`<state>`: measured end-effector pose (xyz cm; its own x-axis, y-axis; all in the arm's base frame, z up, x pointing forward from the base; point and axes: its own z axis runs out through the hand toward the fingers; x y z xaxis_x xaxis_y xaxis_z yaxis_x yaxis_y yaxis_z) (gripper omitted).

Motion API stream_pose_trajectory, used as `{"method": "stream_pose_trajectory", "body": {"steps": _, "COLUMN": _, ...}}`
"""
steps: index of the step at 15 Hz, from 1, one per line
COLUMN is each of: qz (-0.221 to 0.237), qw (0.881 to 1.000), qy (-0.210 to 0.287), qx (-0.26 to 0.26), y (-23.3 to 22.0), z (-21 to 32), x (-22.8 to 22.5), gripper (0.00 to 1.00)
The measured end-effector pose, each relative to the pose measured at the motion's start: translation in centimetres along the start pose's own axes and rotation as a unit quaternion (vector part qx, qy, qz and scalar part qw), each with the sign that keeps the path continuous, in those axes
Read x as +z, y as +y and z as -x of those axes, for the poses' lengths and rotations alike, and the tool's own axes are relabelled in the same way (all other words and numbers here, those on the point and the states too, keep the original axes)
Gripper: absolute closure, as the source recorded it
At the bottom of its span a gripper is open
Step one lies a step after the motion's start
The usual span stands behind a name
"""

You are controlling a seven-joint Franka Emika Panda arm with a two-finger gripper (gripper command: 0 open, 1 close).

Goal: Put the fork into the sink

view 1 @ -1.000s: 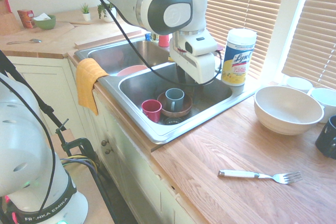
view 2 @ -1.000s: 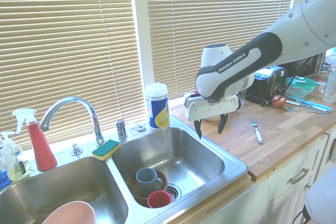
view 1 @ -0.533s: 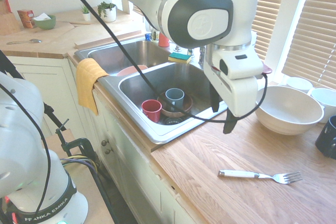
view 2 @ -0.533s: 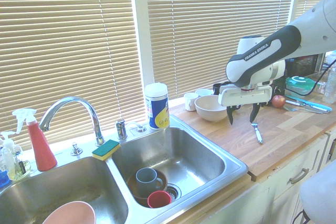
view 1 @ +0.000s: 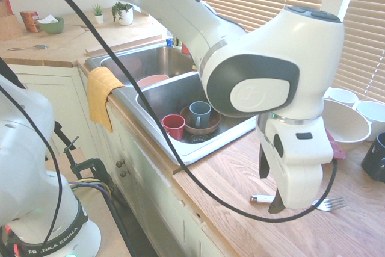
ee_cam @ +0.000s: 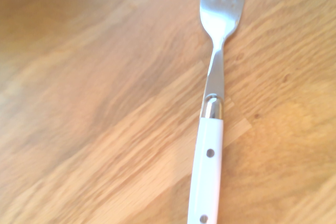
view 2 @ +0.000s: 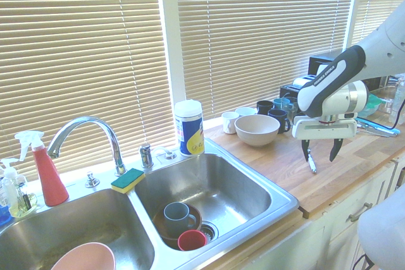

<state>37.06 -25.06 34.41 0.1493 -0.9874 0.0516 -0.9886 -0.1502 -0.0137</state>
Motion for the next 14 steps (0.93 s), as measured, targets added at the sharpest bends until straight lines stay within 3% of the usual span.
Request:
{"method": "stream_pose_trajectory", "body": {"steps": 1, "qz": 0.001, "qw": 1.000, "qy": -0.001, "qx": -0.001, "y": -0.1, "z": 0.0, "x": 0.4, "gripper": 0.00}}
{"method": "stream_pose_trajectory", "body": {"steps": 2, "qz": 0.000, "qw": 1.000, "qy": 0.000, "qx": -0.002, "y": -0.2, "z": -0.1, "x": 0.6, "gripper": 1.00}}
{"method": "stream_pose_trajectory", "body": {"steps": 14, "qz": -0.014, "qw": 1.000, "qy": 0.002, "qx": -0.002, "y": -2.7, "z": -0.2, "x": 2.4, "gripper": 1.00}}
